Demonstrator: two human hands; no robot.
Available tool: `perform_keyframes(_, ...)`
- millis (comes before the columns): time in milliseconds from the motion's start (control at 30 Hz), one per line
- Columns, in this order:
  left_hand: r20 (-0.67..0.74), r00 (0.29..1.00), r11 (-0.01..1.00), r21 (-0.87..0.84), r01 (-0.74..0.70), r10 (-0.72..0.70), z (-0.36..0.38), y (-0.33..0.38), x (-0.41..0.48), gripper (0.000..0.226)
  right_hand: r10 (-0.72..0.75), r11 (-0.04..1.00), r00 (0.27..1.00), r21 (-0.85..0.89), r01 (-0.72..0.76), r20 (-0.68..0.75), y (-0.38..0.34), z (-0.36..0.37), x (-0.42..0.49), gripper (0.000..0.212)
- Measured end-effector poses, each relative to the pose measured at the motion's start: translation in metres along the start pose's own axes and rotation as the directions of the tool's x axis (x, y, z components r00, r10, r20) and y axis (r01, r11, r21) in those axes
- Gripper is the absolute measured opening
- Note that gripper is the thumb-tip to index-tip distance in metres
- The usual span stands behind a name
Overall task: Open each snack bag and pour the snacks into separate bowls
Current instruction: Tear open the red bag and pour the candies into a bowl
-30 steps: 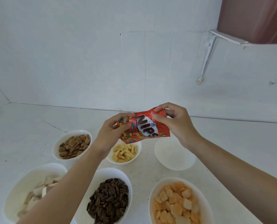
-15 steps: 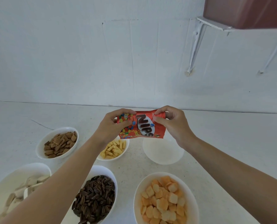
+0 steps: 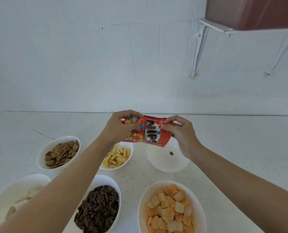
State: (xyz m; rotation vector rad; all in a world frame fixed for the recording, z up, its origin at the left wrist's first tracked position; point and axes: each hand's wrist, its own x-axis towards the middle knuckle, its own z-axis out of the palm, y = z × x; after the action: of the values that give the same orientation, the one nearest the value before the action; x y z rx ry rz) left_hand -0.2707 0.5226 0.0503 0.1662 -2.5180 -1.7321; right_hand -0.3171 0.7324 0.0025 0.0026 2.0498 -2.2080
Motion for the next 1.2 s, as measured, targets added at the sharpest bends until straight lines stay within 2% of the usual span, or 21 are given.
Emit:
perform_keyframes(667,-0.001,0.999,0.998,0.058,-0.034,0.034,0.0,0.012,0.002,0.023,-0.033,0.999,0.999,-0.015,0.033,-0.005,0.001,-0.005,-0.001,0.013)
perform_keyframes(1033,-0.029,0.995,0.996,-0.012,-0.091,0.091,-0.002,0.016,0.0,0.023,-0.12,0.992,0.992,-0.038,0.119,-0.027,-0.01,0.005,-0.006,0.011)
perform_keyframes(1200,-0.02,0.997,0.997,-0.006,-0.079,0.079,0.003,0.012,0.0,0.023,-0.014,0.997,0.999,-0.075,0.01,-0.049,0.003,0.007,-0.004,0.012)
